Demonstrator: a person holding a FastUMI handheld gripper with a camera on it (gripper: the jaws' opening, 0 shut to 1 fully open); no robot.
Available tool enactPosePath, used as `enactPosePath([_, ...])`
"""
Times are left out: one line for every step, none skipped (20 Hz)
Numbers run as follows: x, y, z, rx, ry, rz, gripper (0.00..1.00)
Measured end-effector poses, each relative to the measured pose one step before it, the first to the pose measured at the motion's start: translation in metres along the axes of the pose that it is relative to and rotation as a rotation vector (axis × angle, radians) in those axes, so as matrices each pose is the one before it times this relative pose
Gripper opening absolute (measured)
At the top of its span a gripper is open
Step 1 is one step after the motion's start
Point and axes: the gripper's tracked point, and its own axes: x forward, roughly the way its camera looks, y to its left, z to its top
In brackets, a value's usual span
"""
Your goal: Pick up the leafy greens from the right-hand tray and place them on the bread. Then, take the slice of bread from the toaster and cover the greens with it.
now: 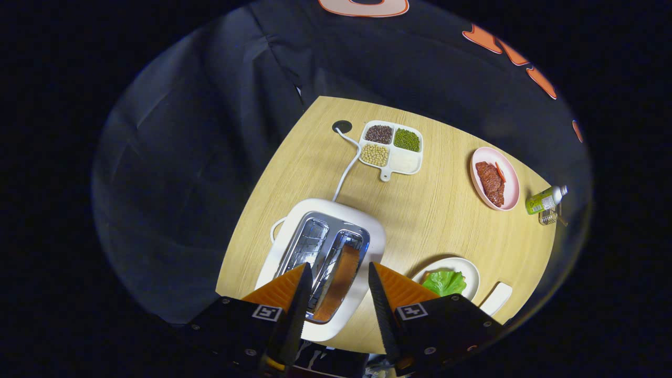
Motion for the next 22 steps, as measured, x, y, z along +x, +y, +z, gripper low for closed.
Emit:
enactPosePath([0.00356, 0.00134, -0.00422, 0.00947, 0.01608, -0.00082, 0.61])
enactPosePath([0.00485, 0.00220, -0.00370, 0.01853, 0.01791, -0.00041, 0.53])
enactPosePath([0.00324, -0.00049, -0.00477, 0.01585, 0.02046, -0.00675, 0.49])
enactPosePath([0.00010, -0.00278, 0.00245, 0.00773, -0.00296, -0.01841, 0.37])
enactPosePath([0.00088, 0.00227, 0.00195, 0.01018, -0.00353, 0.00519, 0.31])
enactPosePath([-0.00242, 0.00258, 0.00020, 0.02807, 0.00508, 0.00406, 0.20])
enactPosePath([-0.00185, 0.00157, 0.00077, 0.02096, 0.00083, -0.00060, 0.16])
enactPosePath([-0.00202, 0.00007, 0.00179, 0.00792, -0.00393, 0.00809, 0.12])
enactPosePath([-0.00361, 0.00123, 0.00090, 0.00610, -0.00502, 0.00537, 0.11])
enactPosePath([-0.00549, -0.00036, 0.00377, 0.00996, -0.01161, 0.00438, 0.10])
enactPosePath([-0.00796, 0.00001, 0.00250, 0.00728, -0.01065, 0.00688, 0.10])
enactPosePath([-0.00713, -0.00035, 0.00362, 0.00738, -0.01363, 0.00592, 0.10])
enactPosePath([-0.00910, -0.00149, 0.00491, 0.00277, -0.01131, 0.00086, 0.10])
enactPosePath([-0.00844, -0.00071, 0.00363, -0.00230, -0.01195, 0.00339, 0.10])
enactPosePath([-0.01054, 0.00007, 0.00514, 0.00989, -0.01998, 0.00817, 0.10])
enactPosePath([-0.01158, -0.00011, 0.00460, 0.00983, -0.01643, 0.01364, 0.10])
enactPosePath([-0.00971, -0.00003, 0.00474, 0.00929, -0.01985, 0.01877, 0.10])
enactPosePath([-0.01034, -0.00204, 0.00535, 0.00880, -0.02123, 0.01152, 0.10])
enactPosePath([-0.00954, -0.00310, 0.00330, 0.00412, -0.01880, 0.00704, 0.10])
enactPosePath([-0.00864, -0.00548, 0.00200, 0.00381, -0.01513, 0.00733, 0.10])
enactPosePath([-0.00849, -0.00626, 0.00044, 0.00671, -0.01069, 0.00676, 0.10])
enactPosePath([-0.00519, -0.00761, -0.00108, 0.00806, -0.01028, 0.00397, 0.10])
